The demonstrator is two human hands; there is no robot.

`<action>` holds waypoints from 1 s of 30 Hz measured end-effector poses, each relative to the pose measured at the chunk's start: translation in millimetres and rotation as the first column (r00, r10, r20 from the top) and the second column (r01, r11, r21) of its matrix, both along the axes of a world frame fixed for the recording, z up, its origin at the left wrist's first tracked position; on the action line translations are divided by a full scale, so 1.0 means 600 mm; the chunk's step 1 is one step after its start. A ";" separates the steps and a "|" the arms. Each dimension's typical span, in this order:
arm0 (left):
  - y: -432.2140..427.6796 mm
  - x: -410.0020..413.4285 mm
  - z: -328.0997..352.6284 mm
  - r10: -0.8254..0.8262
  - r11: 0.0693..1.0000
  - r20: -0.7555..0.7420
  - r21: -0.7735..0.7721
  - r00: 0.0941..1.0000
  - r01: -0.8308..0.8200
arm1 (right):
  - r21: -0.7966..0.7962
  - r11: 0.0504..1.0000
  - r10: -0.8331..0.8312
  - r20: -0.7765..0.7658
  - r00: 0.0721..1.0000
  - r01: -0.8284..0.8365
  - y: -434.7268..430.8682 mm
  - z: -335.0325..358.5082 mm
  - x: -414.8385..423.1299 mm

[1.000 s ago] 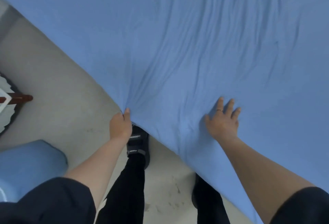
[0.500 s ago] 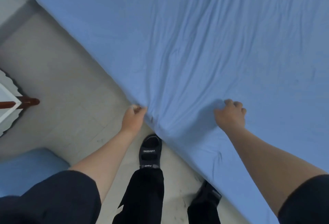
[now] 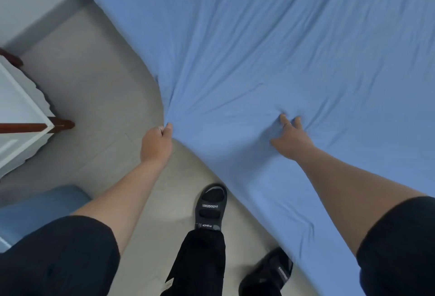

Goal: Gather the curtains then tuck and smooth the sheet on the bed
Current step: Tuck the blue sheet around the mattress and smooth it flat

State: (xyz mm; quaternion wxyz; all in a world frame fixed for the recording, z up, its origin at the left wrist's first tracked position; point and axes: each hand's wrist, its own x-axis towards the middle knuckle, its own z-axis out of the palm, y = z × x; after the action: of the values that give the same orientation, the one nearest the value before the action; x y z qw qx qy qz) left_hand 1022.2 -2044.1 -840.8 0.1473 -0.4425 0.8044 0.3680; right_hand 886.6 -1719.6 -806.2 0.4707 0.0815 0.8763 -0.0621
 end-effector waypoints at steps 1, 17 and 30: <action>-0.006 0.009 -0.002 0.014 0.999 0.041 0.048 0.999 -0.016 | -0.004 1.000 0.013 0.018 1.000 -0.013 0.001 0.001 -0.002; -0.074 -0.254 0.019 0.174 0.978 -0.105 -0.100 0.979 -0.184 | -0.098 0.964 0.154 -0.548 0.822 -0.246 -0.134 -0.003 -0.151; -0.228 -0.215 -0.015 0.145 0.961 0.000 -0.237 0.989 -0.141 | 0.086 0.965 0.263 -0.322 0.909 -0.249 -0.176 -0.054 -0.229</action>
State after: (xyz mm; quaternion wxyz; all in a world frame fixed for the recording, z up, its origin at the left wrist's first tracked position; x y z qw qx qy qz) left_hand 893.0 -2181.0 -849.7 0.0734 -0.5170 0.8071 0.2756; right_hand 749.4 -1825.1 -838.3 0.3192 -0.0356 0.9470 0.0061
